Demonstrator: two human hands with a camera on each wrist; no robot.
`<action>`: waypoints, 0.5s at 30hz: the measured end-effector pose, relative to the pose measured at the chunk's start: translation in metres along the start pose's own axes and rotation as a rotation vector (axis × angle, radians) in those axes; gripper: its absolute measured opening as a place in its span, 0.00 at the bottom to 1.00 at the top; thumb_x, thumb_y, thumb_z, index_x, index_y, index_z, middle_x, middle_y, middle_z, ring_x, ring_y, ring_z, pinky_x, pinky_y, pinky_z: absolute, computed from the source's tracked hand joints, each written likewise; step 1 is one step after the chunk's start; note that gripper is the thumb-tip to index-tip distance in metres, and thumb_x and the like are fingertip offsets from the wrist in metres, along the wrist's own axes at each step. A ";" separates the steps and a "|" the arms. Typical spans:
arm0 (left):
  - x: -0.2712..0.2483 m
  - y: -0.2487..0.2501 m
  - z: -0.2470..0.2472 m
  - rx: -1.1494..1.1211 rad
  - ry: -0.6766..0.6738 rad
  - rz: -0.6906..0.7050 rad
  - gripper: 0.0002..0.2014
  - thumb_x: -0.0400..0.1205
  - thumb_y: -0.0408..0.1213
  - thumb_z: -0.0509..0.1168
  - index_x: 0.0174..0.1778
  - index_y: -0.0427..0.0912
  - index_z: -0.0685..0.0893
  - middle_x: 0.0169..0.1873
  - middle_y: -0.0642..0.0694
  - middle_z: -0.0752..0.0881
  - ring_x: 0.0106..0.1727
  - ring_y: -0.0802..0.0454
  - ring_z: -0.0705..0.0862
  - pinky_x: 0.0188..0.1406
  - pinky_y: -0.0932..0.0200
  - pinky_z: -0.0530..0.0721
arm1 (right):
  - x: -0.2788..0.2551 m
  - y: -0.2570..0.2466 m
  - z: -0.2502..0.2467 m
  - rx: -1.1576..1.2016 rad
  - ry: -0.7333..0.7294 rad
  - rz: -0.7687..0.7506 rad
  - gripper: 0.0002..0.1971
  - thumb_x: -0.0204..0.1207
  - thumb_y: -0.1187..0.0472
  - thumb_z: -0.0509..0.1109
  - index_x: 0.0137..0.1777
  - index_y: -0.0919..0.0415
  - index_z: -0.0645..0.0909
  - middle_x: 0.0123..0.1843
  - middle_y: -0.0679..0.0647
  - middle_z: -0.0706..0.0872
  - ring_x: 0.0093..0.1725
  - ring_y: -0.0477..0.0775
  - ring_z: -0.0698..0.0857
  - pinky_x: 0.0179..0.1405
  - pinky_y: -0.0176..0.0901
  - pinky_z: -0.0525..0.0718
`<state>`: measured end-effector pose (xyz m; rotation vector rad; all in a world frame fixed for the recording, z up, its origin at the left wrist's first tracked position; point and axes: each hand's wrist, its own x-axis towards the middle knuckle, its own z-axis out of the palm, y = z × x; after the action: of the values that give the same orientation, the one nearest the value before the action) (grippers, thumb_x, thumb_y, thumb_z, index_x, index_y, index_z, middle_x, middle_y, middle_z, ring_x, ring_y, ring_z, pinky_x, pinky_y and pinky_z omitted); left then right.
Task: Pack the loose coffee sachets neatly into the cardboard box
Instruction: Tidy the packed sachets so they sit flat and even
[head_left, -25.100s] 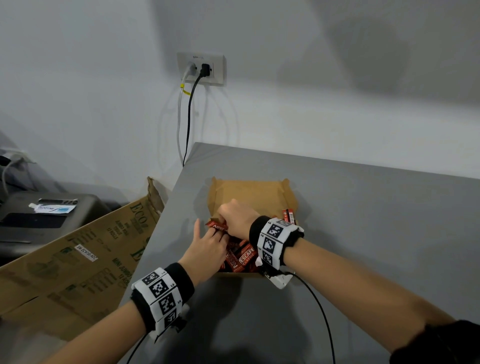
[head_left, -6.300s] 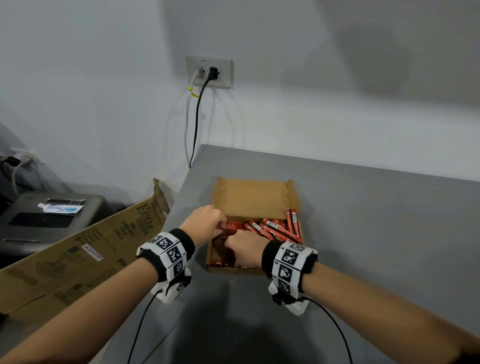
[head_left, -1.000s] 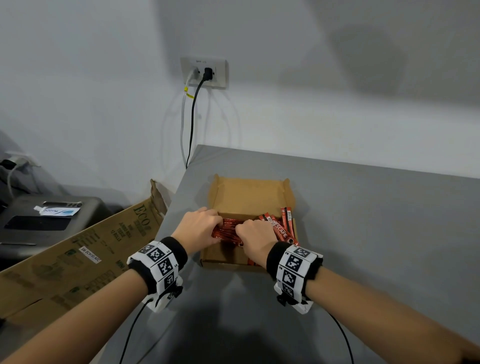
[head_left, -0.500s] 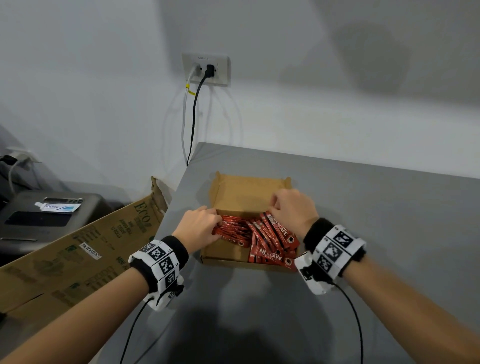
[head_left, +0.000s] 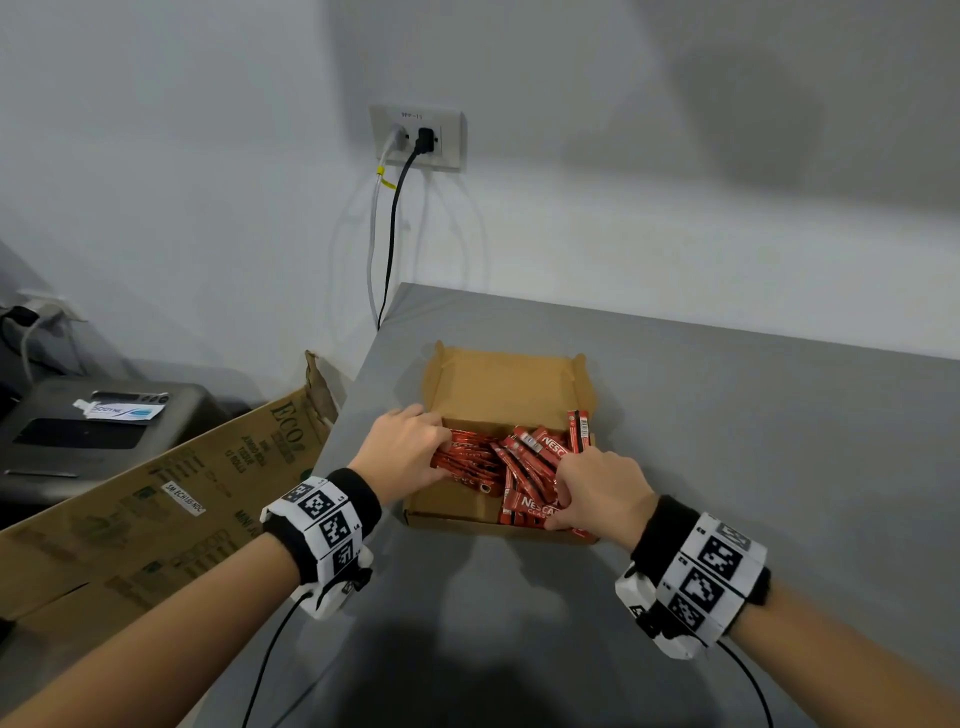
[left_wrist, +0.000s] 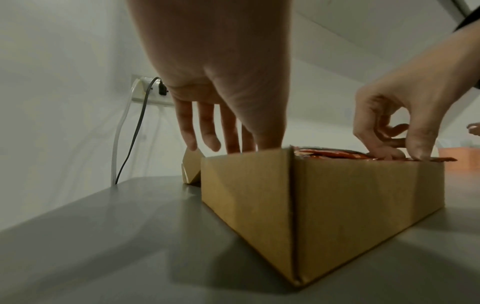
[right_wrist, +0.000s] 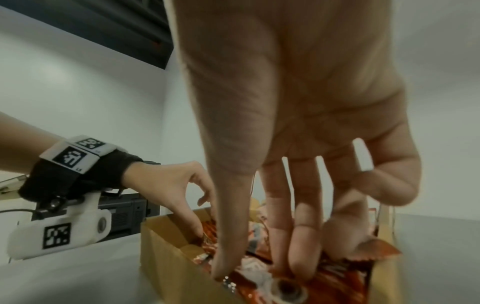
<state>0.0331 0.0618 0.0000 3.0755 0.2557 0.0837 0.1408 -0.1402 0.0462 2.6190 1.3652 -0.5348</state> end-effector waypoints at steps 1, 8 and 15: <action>0.001 -0.001 0.002 0.000 -0.017 -0.013 0.14 0.75 0.52 0.69 0.47 0.45 0.86 0.47 0.49 0.85 0.51 0.47 0.79 0.46 0.55 0.74 | 0.000 0.001 0.001 0.003 -0.007 -0.001 0.20 0.69 0.45 0.75 0.50 0.60 0.81 0.50 0.53 0.85 0.50 0.56 0.85 0.43 0.45 0.79; 0.001 -0.007 0.006 -0.133 -0.041 -0.065 0.12 0.76 0.51 0.69 0.48 0.47 0.86 0.47 0.51 0.85 0.47 0.54 0.73 0.42 0.61 0.66 | 0.006 0.007 -0.002 0.204 -0.011 -0.047 0.09 0.68 0.56 0.78 0.43 0.60 0.84 0.47 0.52 0.87 0.44 0.49 0.83 0.41 0.38 0.77; -0.005 -0.009 0.011 -0.249 -0.036 -0.125 0.10 0.76 0.50 0.70 0.47 0.49 0.86 0.47 0.53 0.85 0.50 0.55 0.78 0.52 0.56 0.79 | 0.008 0.020 -0.025 0.442 0.014 -0.134 0.07 0.69 0.60 0.78 0.38 0.63 0.84 0.33 0.48 0.86 0.31 0.42 0.84 0.32 0.26 0.81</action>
<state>0.0268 0.0697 -0.0114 2.8036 0.4021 0.0507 0.1671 -0.1388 0.0658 2.8765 1.5909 -0.9355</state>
